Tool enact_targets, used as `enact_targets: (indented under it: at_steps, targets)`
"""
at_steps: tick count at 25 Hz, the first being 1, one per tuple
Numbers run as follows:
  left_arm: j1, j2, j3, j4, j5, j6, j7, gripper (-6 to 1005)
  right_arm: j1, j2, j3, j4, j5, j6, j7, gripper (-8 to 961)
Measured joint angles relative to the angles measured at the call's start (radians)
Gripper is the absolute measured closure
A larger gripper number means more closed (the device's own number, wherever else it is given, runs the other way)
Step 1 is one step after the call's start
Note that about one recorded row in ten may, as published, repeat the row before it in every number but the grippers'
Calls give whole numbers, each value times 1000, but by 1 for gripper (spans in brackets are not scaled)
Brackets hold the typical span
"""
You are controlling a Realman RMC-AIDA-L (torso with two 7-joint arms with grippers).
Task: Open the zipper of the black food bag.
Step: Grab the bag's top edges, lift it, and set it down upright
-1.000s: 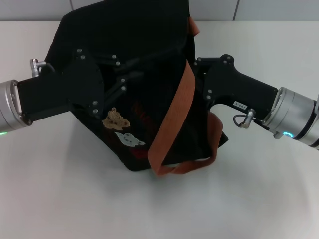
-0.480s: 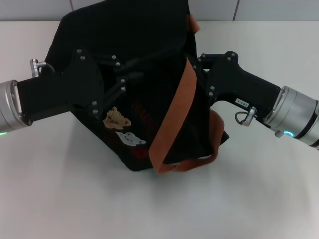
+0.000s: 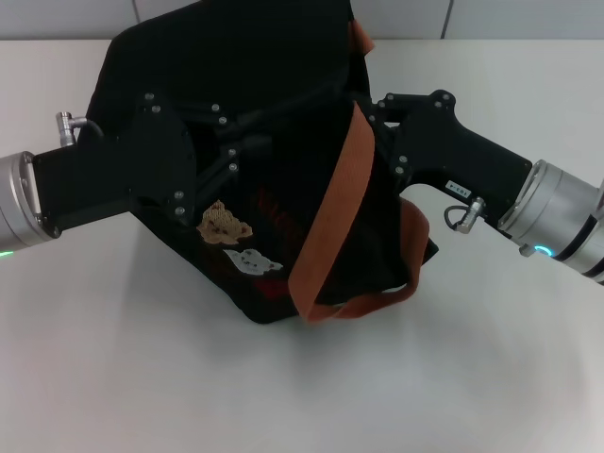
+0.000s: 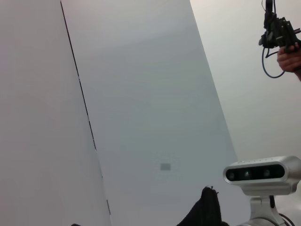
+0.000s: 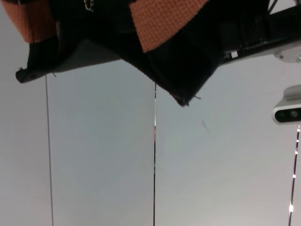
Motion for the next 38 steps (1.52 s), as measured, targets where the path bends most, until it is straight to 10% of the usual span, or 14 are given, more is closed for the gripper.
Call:
enact_targets:
  at_steps: [24,31,38]
  targets:
    - [4,0,-3,-18,-6,-7,13,928,-25,0,63,31,0,-35,-25,954]
    - [3,2,-5,-23,-6,-8,14,930,-24,-3,51,32,-11,-67,-16,615]
    - [-2,2,-7,-23,-6,-9,14,931,-23,-1,42,34,-13,-72,-15,544]
